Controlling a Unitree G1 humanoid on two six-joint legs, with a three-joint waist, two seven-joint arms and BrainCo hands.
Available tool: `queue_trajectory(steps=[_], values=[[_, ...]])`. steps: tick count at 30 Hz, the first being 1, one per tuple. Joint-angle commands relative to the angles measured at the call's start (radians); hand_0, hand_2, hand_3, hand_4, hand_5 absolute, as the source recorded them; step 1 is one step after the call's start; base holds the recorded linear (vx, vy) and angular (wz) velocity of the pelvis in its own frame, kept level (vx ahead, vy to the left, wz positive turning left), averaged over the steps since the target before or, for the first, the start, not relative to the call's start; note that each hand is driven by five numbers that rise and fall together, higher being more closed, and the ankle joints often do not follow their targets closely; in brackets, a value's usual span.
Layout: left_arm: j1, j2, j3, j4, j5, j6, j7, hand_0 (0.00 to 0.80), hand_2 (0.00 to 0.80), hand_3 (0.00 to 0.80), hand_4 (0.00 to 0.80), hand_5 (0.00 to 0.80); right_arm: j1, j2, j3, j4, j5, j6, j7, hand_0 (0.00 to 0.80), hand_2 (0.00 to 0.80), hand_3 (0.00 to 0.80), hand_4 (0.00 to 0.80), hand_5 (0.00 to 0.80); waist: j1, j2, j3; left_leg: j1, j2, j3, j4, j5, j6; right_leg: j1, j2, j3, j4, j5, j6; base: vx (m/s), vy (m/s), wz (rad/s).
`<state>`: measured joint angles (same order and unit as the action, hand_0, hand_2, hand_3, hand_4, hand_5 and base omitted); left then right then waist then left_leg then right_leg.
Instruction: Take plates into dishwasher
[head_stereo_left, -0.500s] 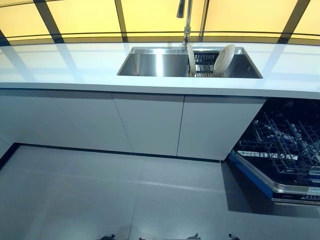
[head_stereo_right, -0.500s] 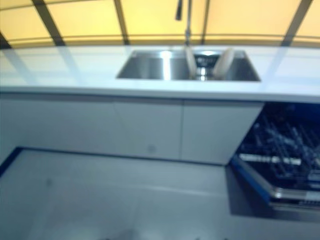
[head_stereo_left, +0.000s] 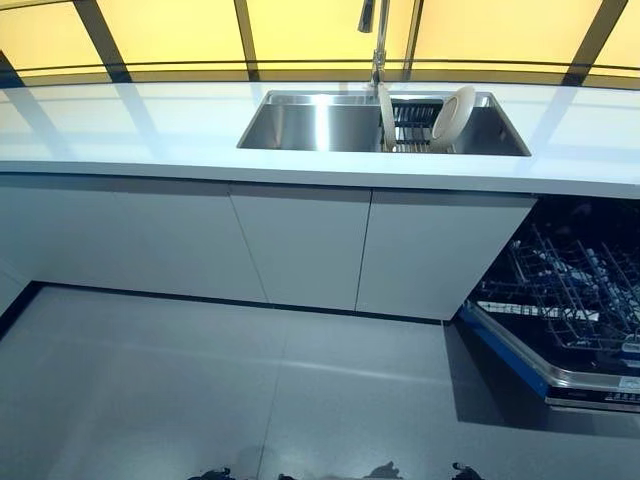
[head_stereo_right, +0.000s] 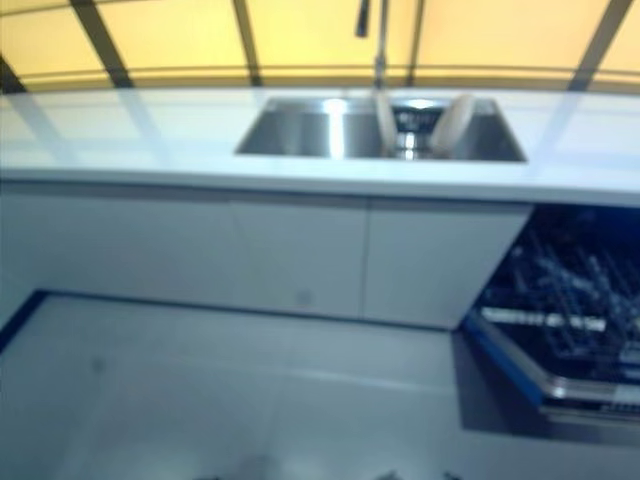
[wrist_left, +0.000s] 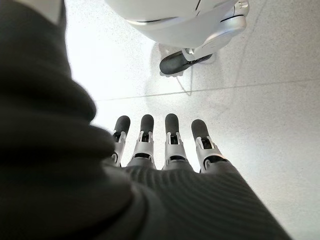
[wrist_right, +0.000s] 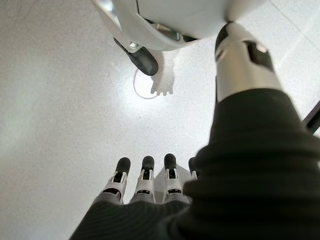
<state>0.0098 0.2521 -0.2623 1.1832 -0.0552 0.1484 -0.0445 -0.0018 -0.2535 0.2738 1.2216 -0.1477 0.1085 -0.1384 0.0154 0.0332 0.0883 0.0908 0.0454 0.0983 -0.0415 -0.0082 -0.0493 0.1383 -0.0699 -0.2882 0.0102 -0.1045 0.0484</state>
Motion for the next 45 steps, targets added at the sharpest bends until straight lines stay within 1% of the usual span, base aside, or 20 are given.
queue_trajectory(steps=[1,2,4,6,8,9,11,13,15,16,18,19,20,22,25,28,32,38,41,45], values=[[-0.049,0.007,0.003,0.038,-0.049,0.045,0.023,0.0,0.0,0.0,0.0,0.0,-0.037,0.0,0.055,0.008,-0.059,0.002,-0.009,0.0,0.0,0.0,0.0,0.0,0.01,-0.034,0.011,0.003,-0.076,0.009,-0.009,-0.029,0.071,-0.069,0.021,0.022,0.037,0.038,0.022,-0.01,-0.069,0.08],[-0.047,0.007,0.018,0.042,-0.086,0.065,0.047,0.0,0.0,0.0,0.0,0.0,-0.04,-0.007,0.062,-0.005,-0.08,0.0,-0.03,0.0,0.0,0.0,0.0,0.0,0.007,-0.04,0.019,-0.016,-0.076,-0.006,0.042,-0.044,0.072,-0.08,0.027,0.039,0.056,0.028,0.009,-0.04,-0.101,0.19],[-0.04,0.007,0.047,0.045,-0.124,0.102,0.082,0.0,0.0,0.0,0.0,0.0,-0.052,-0.028,0.071,-0.031,-0.106,0.013,-0.055,0.0,0.0,0.0,0.0,0.0,0.014,-0.069,0.055,-0.102,-0.078,-0.016,0.241,-0.075,0.058,-0.089,0.018,0.053,0.082,0.022,-0.021,-0.074,-0.14,0.45],[-0.025,0.007,0.069,0.061,-0.138,0.099,0.098,0.0,0.0,0.0,0.0,0.0,-0.053,-0.045,0.087,-0.045,-0.059,0.024,-0.047,0.0,0.0,0.0,0.0,0.0,0.037,-0.087,0.097,-0.25,-0.081,-0.052,0.48,-0.004,0.032,-0.083,0.015,0.057,0.09,0.027,-0.048,-0.055,-0.137,0.46],[-0.002,0.004,0.091,0.077,-0.146,0.086,0.094,0.0,0.0,0.0,0.0,0.0,-0.05,-0.049,0.082,-0.044,-0.035,0.024,-0.027,0.0,0.0,0.0,0.0,0.0,0.051,-0.091,0.123,-0.343,-0.089,-0.055,0.624,0.04,0.026,-0.082,0.015,0.062,0.111,0.021,-0.065,0.015,-0.105,-0.15],[0.01,0.003,0.1,0.084,-0.133,0.085,0.08,0.0,0.0,0.0,0.0,0.0,-0.048,-0.05,0.078,-0.041,-0.019,0.026,-0.028,0.0,0.0,0.0,0.0,0.0,0.06,-0.087,0.137,-0.379,-0.087,-0.051,0.643,0.059,0.023,-0.076,0.02,0.064,0.122,0.013,-0.071,0.121,-0.059,-0.24],[0.036,-0.007,0.105,0.106,-0.115,0.083,0.058,0.0,0.0,0.0,0.0,0.0,-0.042,-0.048,0.059,-0.022,0.06,0.035,-0.022,0.0,0.0,0.0,0.0,0.0,0.082,-0.056,0.158,-0.411,-0.081,-0.045,0.514,0.122,0.007,-0.046,0.05,0.079,0.123,-0.008,-0.065,0.254,0.024,0.09],[0.059,-0.016,0.11,0.115,-0.115,0.087,0.04,0.0,0.0,0.0,0.0,0.0,-0.038,-0.038,0.028,0.0,0.108,0.026,-0.015,0.0,0.0,0.0,0.0,0.0,0.103,-0.021,0.159,-0.401,-0.045,-0.041,0.249,0.21,-0.014,0.001,0.087,0.103,0.095,-0.016,-0.05,0.411,0.11,0.0],[0.071,-0.03,0.115,0.115,-0.134,0.086,0.033,0.0,0.0,0.0,0.0,0.0,-0.031,-0.033,0.012,0.004,0.153,0.04,-0.033,0.0,0.0,0.0,0.0,0.0,0.125,-0.012,0.158,-0.402,-0.037,-0.087,0.098,0.285,-0.036,0.051,0.103,0.146,0.067,-0.02,-0.042,0.448,0.142,0.02],[0.075,-0.041,0.116,0.112,-0.151,0.083,0.038,0.0,0.0,0.0,0.0,0.0,-0.026,-0.037,-0.001,0.006,0.147,0.038,-0.035,0.0,0.0,0.0,0.0,0.0,0.134,-0.01,0.151,-0.412,-0.031,-0.123,0.05,0.293,-0.04,0.072,0.104,0.175,0.058,-0.03,-0.038,0.384,0.154,-0.2],[0.072,-0.047,0.112,0.099,-0.173,0.078,0.043,0.0,0.0,0.0,0.0,0.0,-0.03,-0.049,-0.004,0.005,0.115,0.023,-0.024,0.0,0.0,0.0,0.0,0.0,0.139,-0.01,0.143,-0.418,-0.027,-0.121,0.059,0.277,-0.032,0.085,0.092,0.2,0.066,-0.055,-0.033,0.289,0.167,-0.65],[0.065,-0.043,0.113,0.09,-0.182,0.086,0.047,0.0,0.0,0.0,0.0,0.0,-0.042,-0.056,0.002,-0.001,0.064,0.005,-0.026,0.0,0.0,0.0,0.0,0.0,0.135,-0.011,0.137,-0.427,-0.029,-0.101,0.082,0.227,-0.016,0.079,0.08,0.218,0.086,-0.072,-0.03,0.172,0.127,-0.86],[0.063,-0.043,0.113,0.09,-0.182,0.085,0.047,0.0,0.0,0.0,0.0,0.0,-0.043,-0.056,0.003,-0.002,0.059,0.005,-0.028,0.0,0.0,0.0,0.0,0.0,0.135,-0.011,0.135,-0.43,-0.028,-0.097,0.088,0.223,-0.015,0.077,0.078,0.219,0.09,-0.074,-0.029,0.236,0.137,-0.91],[0.038,-0.011,0.102,0.091,-0.147,0.059,0.063,0.0,0.0,0.0,0.0,0.0,-0.05,-0.054,0.035,-0.031,-0.018,0.011,-0.048,0.0,0.0,0.0,0.0,0.0,0.134,-0.02,0.129,-0.488,-0.04,-0.093,0.246,0.18,-0.003,0.103,0.047,0.219,0.147,-0.14,-0.025,0.32,0.078,-0.55],[0.02,0.027,0.101,0.064,-0.109,0.057,0.069,0.0,0.0,0.0,0.0,0.0,-0.05,-0.041,0.062,-0.066,-0.1,-0.001,-0.044,0.0,0.0,0.0,0.0,0.0,0.138,-0.041,0.116,-0.457,-0.033,-0.049,0.261,0.122,0.011,0.131,-0.007,0.158,0.14,-0.118,0.009,0.282,0.016,-0.21],[-0.016,0.05,0.079,0.044,-0.138,0.056,0.073,0.0,0.0,0.0,0.0,0.0,-0.066,-0.051,0.103,-0.088,-0.131,0.008,-0.069,0.0,0.0,0.0,0.0,0.0,0.133,-0.034,0.105,-0.452,-0.002,-0.028,0.227,0.138,0.001,0.117,-0.034,0.119,0.115,-0.112,0.024,0.114,0.023,-0.43],[-0.051,0.051,0.053,0.036,-0.166,0.063,0.078,0.0,0.0,0.0,0.0,0.0,-0.066,-0.066,0.117,-0.083,-0.097,0.037,-0.056,0.0,0.0,0.0,0.0,0.0,0.122,-0.023,0.102,-0.485,0.03,-0.02,0.188,0.18,-0.019,0.098,-0.031,0.125,0.061,-0.098,0.025,0.026,-0.015,-0.37],[-0.044,0.03,0.062,0.063,-0.151,0.055,0.068,0.0,0.0,0.0,0.0,0.0,-0.053,-0.06,0.08,-0.051,-0.054,0.041,-0.055,0.0,0.0,0.0,0.0,0.0,0.113,-0.027,0.1,-0.465,0.044,-0.029,0.169,0.157,-0.018,0.084,-0.042,0.125,0.037,-0.079,0.039,0.03,-0.033,-0.08],[-0.03,0.01,0.076,0.071,-0.104,0.043,0.092,0.0,0.0,0.0,0.0,0.0,-0.049,-0.049,0.059,-0.045,-0.028,0.036,-0.062,0.0,0.0,0.0,0.0,0.0,0.113,-0.031,0.091,-0.46,0.052,-0.032,0.192,0.14,-0.021,0.095,-0.051,0.116,0.031,-0.081,0.045,0.09,-0.036,-0.01],[-0.031,0.024,0.075,0.062,-0.111,0.041,0.127,0.0,0.0,0.0,0.0,0.0,-0.061,-0.053,0.053,-0.037,-0.024,0.019,-0.054,0.0,0.0,0.0,0.0,0.0,0.108,-0.026,0.079,-0.467,0.068,-0.038,0.241,0.123,-0.032,0.098,-0.065,0.112,0.032,-0.082,0.051,0.057,-0.001,-0.03]])
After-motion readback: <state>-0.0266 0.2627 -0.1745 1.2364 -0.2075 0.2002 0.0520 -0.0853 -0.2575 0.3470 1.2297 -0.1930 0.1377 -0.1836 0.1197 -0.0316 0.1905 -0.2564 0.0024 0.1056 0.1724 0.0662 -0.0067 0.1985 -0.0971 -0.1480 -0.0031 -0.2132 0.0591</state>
